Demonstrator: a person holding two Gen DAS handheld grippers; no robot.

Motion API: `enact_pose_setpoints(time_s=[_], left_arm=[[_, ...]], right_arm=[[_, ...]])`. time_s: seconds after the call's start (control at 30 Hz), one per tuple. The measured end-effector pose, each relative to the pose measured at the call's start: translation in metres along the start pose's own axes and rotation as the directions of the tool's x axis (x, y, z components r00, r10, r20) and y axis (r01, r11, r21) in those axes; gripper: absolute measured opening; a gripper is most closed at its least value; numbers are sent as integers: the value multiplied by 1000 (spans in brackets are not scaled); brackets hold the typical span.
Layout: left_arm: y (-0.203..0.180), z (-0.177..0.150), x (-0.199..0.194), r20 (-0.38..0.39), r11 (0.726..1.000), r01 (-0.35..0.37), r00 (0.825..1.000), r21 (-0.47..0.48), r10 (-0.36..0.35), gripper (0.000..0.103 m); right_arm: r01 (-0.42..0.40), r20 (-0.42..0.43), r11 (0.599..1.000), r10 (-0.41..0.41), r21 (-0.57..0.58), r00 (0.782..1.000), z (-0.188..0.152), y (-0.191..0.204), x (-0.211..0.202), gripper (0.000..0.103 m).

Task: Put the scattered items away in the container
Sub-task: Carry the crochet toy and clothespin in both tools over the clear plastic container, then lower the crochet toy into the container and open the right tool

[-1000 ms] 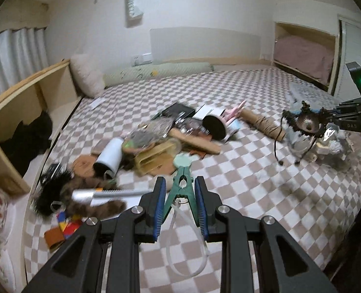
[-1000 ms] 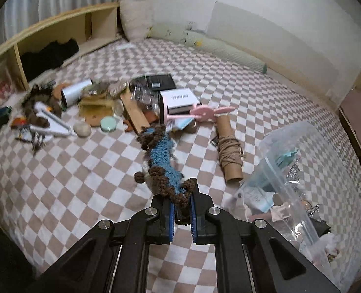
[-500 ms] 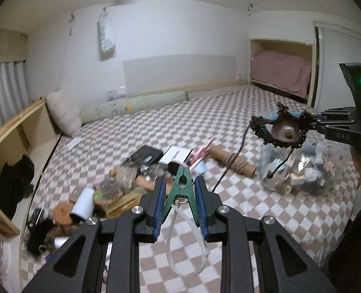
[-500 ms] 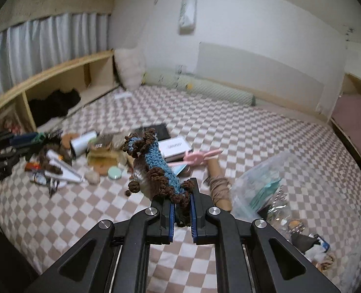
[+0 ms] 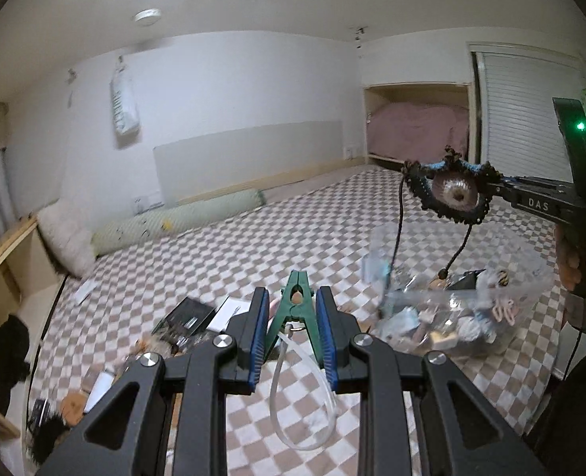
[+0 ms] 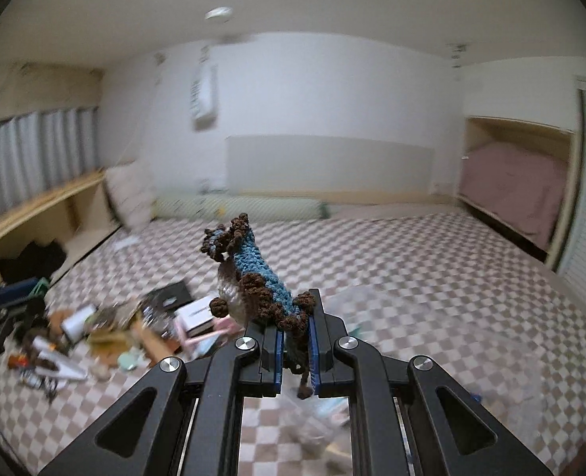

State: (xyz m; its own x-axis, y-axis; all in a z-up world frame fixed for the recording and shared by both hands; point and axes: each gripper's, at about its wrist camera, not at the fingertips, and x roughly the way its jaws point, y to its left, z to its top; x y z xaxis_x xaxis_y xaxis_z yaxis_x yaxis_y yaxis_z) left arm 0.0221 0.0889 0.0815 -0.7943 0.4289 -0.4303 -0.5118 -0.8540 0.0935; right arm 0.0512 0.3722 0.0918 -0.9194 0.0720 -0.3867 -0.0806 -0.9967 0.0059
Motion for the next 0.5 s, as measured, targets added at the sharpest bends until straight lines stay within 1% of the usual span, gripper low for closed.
enact_pose_setpoints(time_s=[0.23, 0.33, 0.5], left_arm=[[-32, 29, 22, 45, 998, 46, 998, 35, -47, 24], [-48, 43, 31, 69, 996, 69, 995, 49, -72, 24], [-72, 58, 48, 85, 992, 111, 990, 63, -116, 24]], right_arm=[[109, 5, 992, -110, 63, 994, -6, -47, -3, 11], [154, 2, 984, -155, 88, 988, -9, -67, -4, 11], [228, -6, 965, -229, 129, 973, -13, -100, -5, 11]])
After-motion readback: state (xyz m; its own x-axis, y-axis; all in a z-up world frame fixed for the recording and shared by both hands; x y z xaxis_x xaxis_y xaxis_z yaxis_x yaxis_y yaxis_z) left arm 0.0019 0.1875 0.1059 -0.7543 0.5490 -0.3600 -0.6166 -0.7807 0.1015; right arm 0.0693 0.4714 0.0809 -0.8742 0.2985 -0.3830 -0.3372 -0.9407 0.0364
